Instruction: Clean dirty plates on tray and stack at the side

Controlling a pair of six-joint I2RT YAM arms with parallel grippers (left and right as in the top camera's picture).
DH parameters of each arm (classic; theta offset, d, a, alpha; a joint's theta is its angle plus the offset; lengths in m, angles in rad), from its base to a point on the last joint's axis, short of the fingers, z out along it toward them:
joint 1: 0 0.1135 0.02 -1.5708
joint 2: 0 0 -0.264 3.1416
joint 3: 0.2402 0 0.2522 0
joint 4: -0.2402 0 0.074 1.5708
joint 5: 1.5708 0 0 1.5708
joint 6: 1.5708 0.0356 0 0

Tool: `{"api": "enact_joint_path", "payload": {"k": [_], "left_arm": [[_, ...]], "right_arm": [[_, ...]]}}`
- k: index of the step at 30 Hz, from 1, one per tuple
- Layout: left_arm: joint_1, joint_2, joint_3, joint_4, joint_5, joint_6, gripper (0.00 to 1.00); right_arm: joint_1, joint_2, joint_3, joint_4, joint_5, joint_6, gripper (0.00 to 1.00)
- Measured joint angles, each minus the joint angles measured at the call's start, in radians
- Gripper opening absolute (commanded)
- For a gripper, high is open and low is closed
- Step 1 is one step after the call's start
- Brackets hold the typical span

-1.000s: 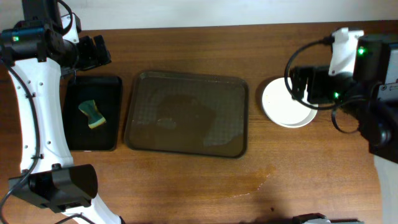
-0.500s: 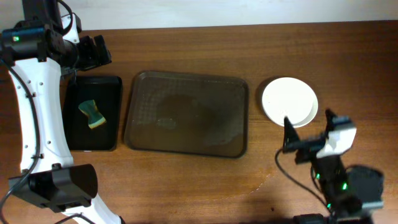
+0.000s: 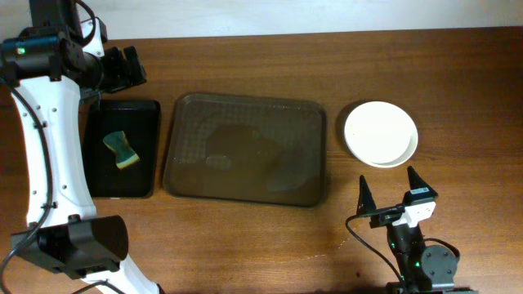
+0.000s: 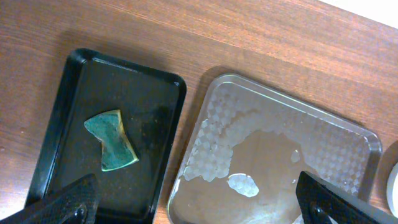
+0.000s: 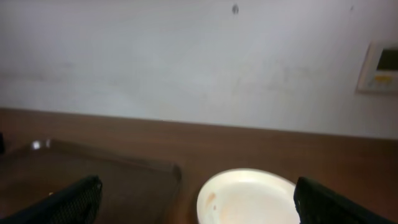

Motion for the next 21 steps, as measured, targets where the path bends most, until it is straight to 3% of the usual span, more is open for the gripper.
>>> {"api": "enact_joint_path", "payload": {"k": [7,21], "left_arm": [[0.000,0.000,0.000,0.000,0.000,0.000,0.99],[0.000,0.000,0.000,0.000,0.000,0.000,0.99]], "right_arm": [[0.000,0.000,-0.003,-0.119,0.000,0.000,0.98],[0.000,0.000,-0.003,-0.119,0.000,0.000,0.98]]}}
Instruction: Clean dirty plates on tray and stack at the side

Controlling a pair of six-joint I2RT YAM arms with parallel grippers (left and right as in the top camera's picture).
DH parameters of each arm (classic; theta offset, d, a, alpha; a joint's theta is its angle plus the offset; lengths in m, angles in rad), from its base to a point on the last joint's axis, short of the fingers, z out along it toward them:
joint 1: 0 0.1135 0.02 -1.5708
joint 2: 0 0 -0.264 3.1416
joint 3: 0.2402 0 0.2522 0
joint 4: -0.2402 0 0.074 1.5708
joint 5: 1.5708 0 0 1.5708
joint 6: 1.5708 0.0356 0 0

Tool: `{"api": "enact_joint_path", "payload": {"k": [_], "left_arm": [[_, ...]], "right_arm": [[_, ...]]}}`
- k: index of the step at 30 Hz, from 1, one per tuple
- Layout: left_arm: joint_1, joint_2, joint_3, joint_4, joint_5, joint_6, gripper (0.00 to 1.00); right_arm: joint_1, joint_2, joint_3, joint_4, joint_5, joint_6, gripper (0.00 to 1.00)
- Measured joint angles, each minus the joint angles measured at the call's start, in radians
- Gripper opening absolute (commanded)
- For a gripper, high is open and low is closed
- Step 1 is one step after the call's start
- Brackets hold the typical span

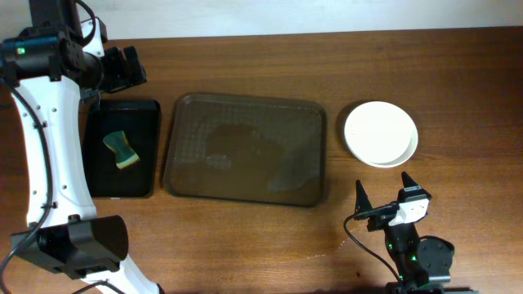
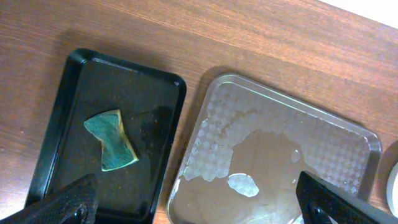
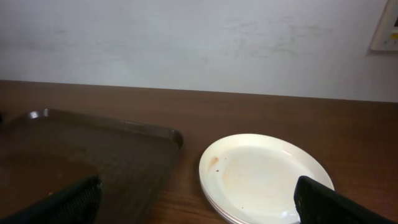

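Note:
A stack of white plates (image 1: 380, 133) sits on the table right of the metal tray (image 1: 245, 189); the top plate (image 3: 264, 177) carries a small brown smear near its left rim. The tray (image 2: 348, 134) holds no plates, only puddles of water. A green sponge (image 2: 112, 140) lies in the black tray (image 2: 74, 68). My left gripper (image 1: 135, 69) hangs open high over the back left, above both trays (image 2: 199, 211). My right gripper (image 1: 382, 180) stands open low at the front right, just short of the plates (image 3: 205, 205). Nothing is between either pair of fingers.
The black tray (image 1: 151, 147) stands close to the left of the metal tray. Bare wooden table (image 1: 245, 245) runs along the front. A white wall (image 3: 186, 37) rises behind the table's far edge.
My right gripper has shifted slightly toward the front edge, and its camera now looks further down, showing more of the plates. The left arm, trays, sponge and plates have not moved.

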Motion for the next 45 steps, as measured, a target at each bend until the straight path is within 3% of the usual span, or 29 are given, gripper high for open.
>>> {"api": "enact_joint_path", "payload": {"k": [6,10,12,16,24,29,34,38,45], "left_arm": [[-0.001,-0.012,-0.007,0.016,-0.023,0.009,0.99],[-0.037,-0.218,-0.151,0.241,-0.038,0.148,0.99],[-0.050,-0.387,-0.337,0.439,-0.032,0.183,0.99],[-0.053,-0.808,-0.793,0.696,-0.023,0.223,0.99],[-0.053,-1.292,-1.613,1.171,-0.015,0.303,0.99],[-0.053,-1.587,-1.951,1.295,-0.015,0.372,0.99],[-0.053,-1.796,-2.121,1.309,-0.015,0.444,0.99],[-0.053,-1.884,-2.172,1.300,-0.043,0.462,0.99],[-0.053,-1.889,-2.181,1.299,-0.073,0.468,0.99]], "right_arm": [[0.000,0.000,0.000,0.000,0.000,0.000,0.98],[0.000,0.000,0.000,0.000,0.000,0.000,0.98],[0.000,0.000,0.000,-0.001,0.000,0.000,0.98],[0.000,0.000,0.000,0.000,0.000,-0.001,0.98],[0.000,0.000,0.000,-0.002,0.000,0.000,0.98],[0.000,0.000,0.000,-0.002,0.000,0.000,0.98],[0.000,0.000,0.000,-0.002,0.000,-0.001,0.98],[0.000,0.000,0.000,-0.002,0.000,0.000,0.98],[0.000,0.000,0.000,-0.002,0.000,0.000,0.98]]}}
